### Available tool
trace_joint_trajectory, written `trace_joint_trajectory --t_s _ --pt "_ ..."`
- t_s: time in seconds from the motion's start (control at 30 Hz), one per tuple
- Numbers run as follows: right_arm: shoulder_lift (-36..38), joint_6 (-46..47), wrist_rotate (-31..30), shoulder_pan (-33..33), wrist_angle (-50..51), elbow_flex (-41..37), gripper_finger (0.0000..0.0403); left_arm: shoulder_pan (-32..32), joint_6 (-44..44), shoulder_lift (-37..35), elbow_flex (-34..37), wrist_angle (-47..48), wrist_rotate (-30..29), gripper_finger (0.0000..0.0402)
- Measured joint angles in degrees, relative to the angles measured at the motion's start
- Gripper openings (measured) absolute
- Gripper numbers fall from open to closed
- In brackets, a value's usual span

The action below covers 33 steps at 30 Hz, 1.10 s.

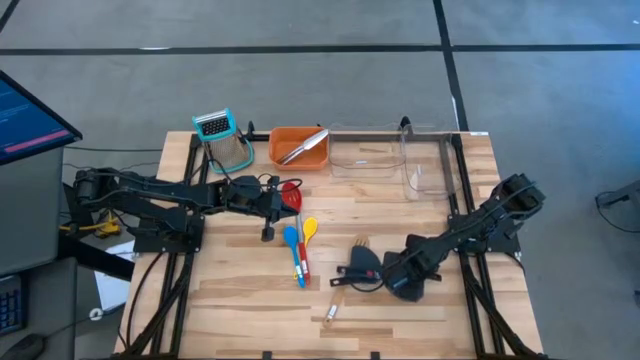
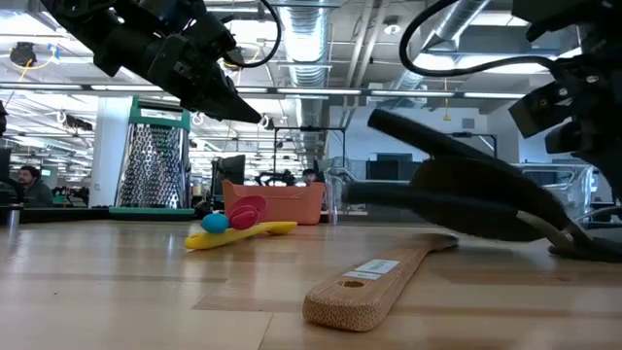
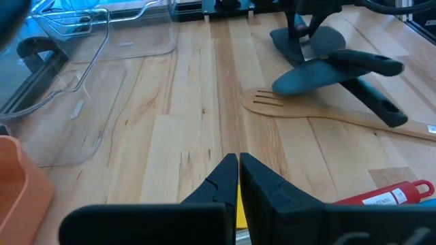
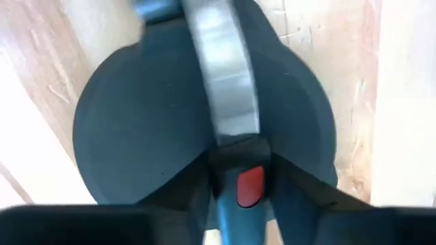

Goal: Pick & Place Kitchen Items
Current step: Put the black spatula into the right transparent bin

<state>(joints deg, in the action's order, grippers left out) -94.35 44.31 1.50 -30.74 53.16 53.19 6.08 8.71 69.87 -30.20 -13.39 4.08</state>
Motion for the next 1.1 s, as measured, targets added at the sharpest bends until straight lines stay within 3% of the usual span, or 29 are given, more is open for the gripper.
trace_joint_trajectory --t_s 0.07,0.37,0.73,1.1 --pt "0.0 0.2 -0.2 0.0 0.1 0.0 0.0091 0.0 0.0 0.0 0.0 0.0 0.0 0.0002" --pt "0.0 1.8 -5.5 0.0 1.6 0.2 0.0090 0.0 0.0 0.0 0.0 0.0 0.0 0.0002" --pt "0.0 8.3 -24.7 0.0 16.8 7.3 0.0072 0.0 0.0 0.0 0.0 0.0 0.0 0.0002" --pt "0.0 9.4 -34.1 0.0 23.4 12.8 0.0067 0.0 0.0 0.0 0.0 0.0 0.0 0.0002"
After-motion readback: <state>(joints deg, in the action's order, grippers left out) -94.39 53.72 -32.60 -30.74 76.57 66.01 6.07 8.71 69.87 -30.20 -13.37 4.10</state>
